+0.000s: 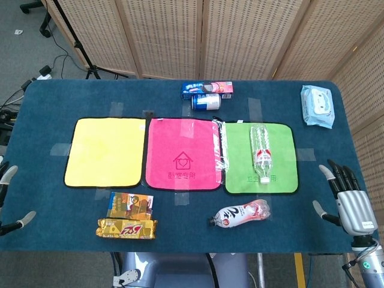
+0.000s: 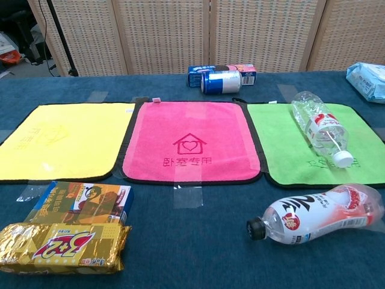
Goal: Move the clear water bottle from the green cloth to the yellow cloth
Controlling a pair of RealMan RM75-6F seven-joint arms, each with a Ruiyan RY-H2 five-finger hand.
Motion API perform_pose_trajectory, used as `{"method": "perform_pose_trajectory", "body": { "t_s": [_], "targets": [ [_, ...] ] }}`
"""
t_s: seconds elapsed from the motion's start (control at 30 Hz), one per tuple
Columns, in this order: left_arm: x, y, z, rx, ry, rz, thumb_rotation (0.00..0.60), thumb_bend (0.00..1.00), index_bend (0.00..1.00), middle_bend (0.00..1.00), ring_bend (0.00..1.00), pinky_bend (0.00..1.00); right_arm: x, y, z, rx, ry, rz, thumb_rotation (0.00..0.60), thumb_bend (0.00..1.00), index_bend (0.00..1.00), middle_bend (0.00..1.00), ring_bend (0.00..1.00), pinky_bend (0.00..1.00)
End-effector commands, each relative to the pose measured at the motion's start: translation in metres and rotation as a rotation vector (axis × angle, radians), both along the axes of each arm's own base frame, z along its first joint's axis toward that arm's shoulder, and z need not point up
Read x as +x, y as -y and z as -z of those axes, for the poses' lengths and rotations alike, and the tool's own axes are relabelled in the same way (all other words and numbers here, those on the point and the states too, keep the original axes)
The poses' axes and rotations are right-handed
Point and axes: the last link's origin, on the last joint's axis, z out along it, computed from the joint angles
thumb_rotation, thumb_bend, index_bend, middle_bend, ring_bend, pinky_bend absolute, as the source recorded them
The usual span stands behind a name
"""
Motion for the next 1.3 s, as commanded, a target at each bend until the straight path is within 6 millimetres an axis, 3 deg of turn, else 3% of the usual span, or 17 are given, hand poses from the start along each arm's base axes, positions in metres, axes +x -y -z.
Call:
{"method": "perform_pose_trajectory", "body": {
  "t_s": [0.03, 0.23, 0.53, 0.77, 1.03, 1.3],
  "targets": [
    [-0.002, -0.005, 0.003, -0.012, -0.003, -0.015, 0.600, 0.00, 0.00, 0.00, 0.00, 0.00, 0.007, 0.021, 0.012, 0.105, 0.149, -0.018, 0.600, 0.98, 0.00, 0.00, 0.00, 0.00],
    [-0.001, -0.012, 0.002, -0.008, 0.006, -0.031, 0.600, 0.00, 0.00, 0.00, 0.00, 0.00, 0.017, 0.088, 0.025, 0.263, 0.506, 0.148, 0.600, 1.00, 0.00, 0.00, 0.00, 0.00],
    [-0.004, -0.022, 0.001, -0.020, 0.015, -0.062, 0.600, 0.00, 0.00, 0.00, 0.00, 0.00, 0.024, 0.145, 0.054, 0.393, 0.633, 0.376, 0.600, 1.00, 0.00, 0.00, 0.00, 0.00],
    [-0.006, -0.025, -0.004, -0.017, 0.034, -0.069, 0.600, 0.00, 0.00, 0.00, 0.00, 0.00, 0.021, 0.175, 0.066, 0.370, 0.740, 0.486, 0.600, 1.00, 0.00, 0.00, 0.00, 0.00],
    [-0.007, -0.025, -0.007, -0.016, 0.045, -0.073, 0.600, 0.01, 0.00, 0.00, 0.00, 0.00, 0.011, 0.188, 0.082, 0.382, 0.934, 0.657, 0.600, 1.00, 0.00, 0.00, 0.00, 0.00],
    [-0.009, -0.026, -0.009, -0.013, 0.053, -0.081, 0.600, 0.00, 0.00, 0.00, 0.00, 0.00, 0.027, 0.196, 0.094, 0.415, 1.022, 0.669, 0.600, 1.00, 0.00, 0.00, 0.00, 0.07]
  ]
}}
